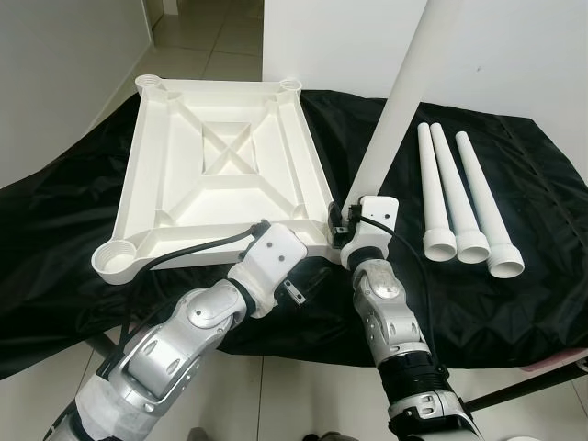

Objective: Building children table

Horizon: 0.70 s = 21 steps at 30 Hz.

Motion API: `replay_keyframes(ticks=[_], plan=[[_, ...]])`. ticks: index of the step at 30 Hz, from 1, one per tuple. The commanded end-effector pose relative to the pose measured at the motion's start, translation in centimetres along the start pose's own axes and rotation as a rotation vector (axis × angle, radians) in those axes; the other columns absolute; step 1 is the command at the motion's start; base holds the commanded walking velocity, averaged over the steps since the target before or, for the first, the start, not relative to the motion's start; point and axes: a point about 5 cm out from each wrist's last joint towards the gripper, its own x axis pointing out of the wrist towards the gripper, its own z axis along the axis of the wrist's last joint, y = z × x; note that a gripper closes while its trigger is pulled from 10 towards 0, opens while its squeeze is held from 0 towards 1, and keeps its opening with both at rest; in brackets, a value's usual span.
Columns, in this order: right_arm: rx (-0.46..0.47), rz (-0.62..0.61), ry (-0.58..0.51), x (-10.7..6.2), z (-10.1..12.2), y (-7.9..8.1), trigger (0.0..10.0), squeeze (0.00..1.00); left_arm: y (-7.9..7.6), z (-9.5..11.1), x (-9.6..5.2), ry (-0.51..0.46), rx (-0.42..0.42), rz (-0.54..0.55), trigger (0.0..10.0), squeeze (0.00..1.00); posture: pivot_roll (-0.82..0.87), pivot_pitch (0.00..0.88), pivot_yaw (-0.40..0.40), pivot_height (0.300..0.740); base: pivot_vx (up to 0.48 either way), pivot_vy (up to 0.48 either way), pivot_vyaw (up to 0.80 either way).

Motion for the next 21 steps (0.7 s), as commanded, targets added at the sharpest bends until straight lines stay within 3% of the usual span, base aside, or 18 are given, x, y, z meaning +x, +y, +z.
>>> replay_keyframes(ticks=[1, 9, 10, 11, 12, 13, 15, 21], plan=[[0.007, -0.027, 0.059, -0.5, -1.3, -0.6, 10.0, 1.0, -0.7, -0.1, 0.0, 0.0, 0.01, -0.115, 10.0, 0.0, 0.0, 0.062, -0.051, 0.74, 0.0, 0.0, 0.0], [0.027, 0.019, 0.005, -0.1, -0.2, -1.2, 10.0, 1.0, -0.7, -0.1, 0.0, 0.002, 0.013, -0.115, 10.0, 0.0, 0.0, 0.059, -0.048, 0.74, 0.0, 0.0, 0.0], [0.04, 0.06, -0.022, 0.3, 0.5, -1.9, 10.0, 1.0, -0.7, -0.1, 0.0, 0.003, 0.014, -0.116, 10.0, 0.0, 0.0, 0.056, -0.046, 0.74, 0.0, 0.0, 0.0], [0.036, 0.127, -0.039, 0.6, 0.9, -2.6, 10.0, 0.64, -0.7, -0.1, 0.0, 0.003, 0.014, -0.117, 10.0, 0.0, 0.0, 0.054, -0.045, 0.74, 0.0, 0.0, 0.0], [0.036, 0.127, -0.039, 0.6, 0.9, -2.6, 10.0, 0.64, -0.7, -0.1, 0.0, 0.003, 0.014, -0.117, 10.0, 0.0, 0.0, 0.054, -0.045, 0.74, 0.0, 0.0, 0.0], [0.021, 0.207, -0.046, 0.8, 1.2, -2.9, 10.0, 0.0, -0.7, -0.1, 0.0, 0.003, 0.016, -0.118, 10.0, 0.0, 0.0, 0.054, -0.043, 0.74, 0.0, 0.0, 0.0], [0.021, 0.207, -0.046, 0.8, 1.2, -2.9, 10.0, 0.0, -0.7, -0.1, 0.0, 0.003, 0.016, -0.118, 10.0, 0.0, 0.0, 0.054, -0.043, 0.74, 0.0, 0.0, 0.0], [-0.066, 0.429, -0.037, 1.5, 1.9, -3.5, 10.0, 0.0, -0.6, -0.1, 0.1, 0.002, 0.019, -0.123, 10.0, 0.0, -0.01, 0.053, -0.033, 0.74, 0.0, 0.0, 0.0]])
